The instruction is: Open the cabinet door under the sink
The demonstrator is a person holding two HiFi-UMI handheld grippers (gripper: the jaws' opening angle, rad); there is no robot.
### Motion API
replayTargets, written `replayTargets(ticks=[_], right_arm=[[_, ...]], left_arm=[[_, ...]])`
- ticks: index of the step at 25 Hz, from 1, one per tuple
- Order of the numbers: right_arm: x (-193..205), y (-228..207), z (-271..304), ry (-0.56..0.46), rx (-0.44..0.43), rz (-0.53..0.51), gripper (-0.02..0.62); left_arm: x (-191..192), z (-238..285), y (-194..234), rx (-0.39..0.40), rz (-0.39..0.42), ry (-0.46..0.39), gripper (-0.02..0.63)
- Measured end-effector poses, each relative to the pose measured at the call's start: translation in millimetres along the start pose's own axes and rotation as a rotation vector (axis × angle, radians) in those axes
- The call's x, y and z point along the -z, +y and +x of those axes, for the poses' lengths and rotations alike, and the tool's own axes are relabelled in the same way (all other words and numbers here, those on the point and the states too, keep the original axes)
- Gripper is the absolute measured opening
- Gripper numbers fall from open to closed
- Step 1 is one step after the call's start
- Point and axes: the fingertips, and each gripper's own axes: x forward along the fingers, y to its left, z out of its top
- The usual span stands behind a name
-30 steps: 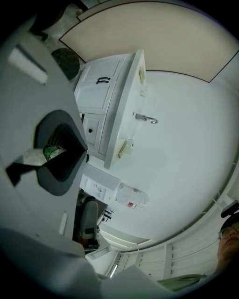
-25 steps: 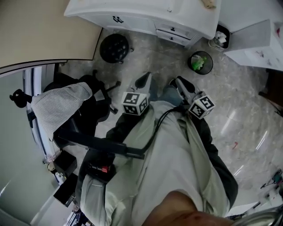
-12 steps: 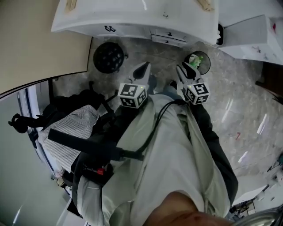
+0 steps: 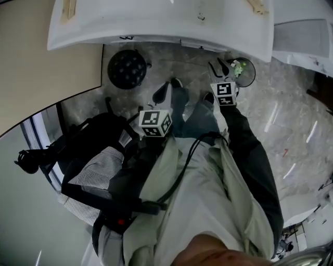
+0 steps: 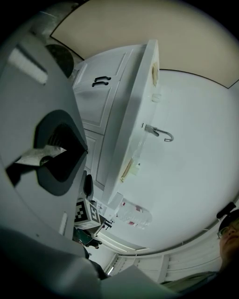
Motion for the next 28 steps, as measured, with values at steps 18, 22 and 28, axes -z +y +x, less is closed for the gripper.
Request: replayTargets(ticks=[18, 22, 28], right_arm=[[106, -46, 100, -0.105, 0.221, 0.223, 0.153], [152, -27, 70, -0.073, 0.209, 0.295, 0.153], [222, -4, 12, 0.025, 0.195, 0.36, 0.153]], left_arm=[[60, 220, 27, 0.003, 0.097, -0.207, 0.145], [66, 271, -6, 0.037, 0.199, -0.197, 0.27], [70, 321, -41, 0.052, 0.202, -0.204, 0.328]])
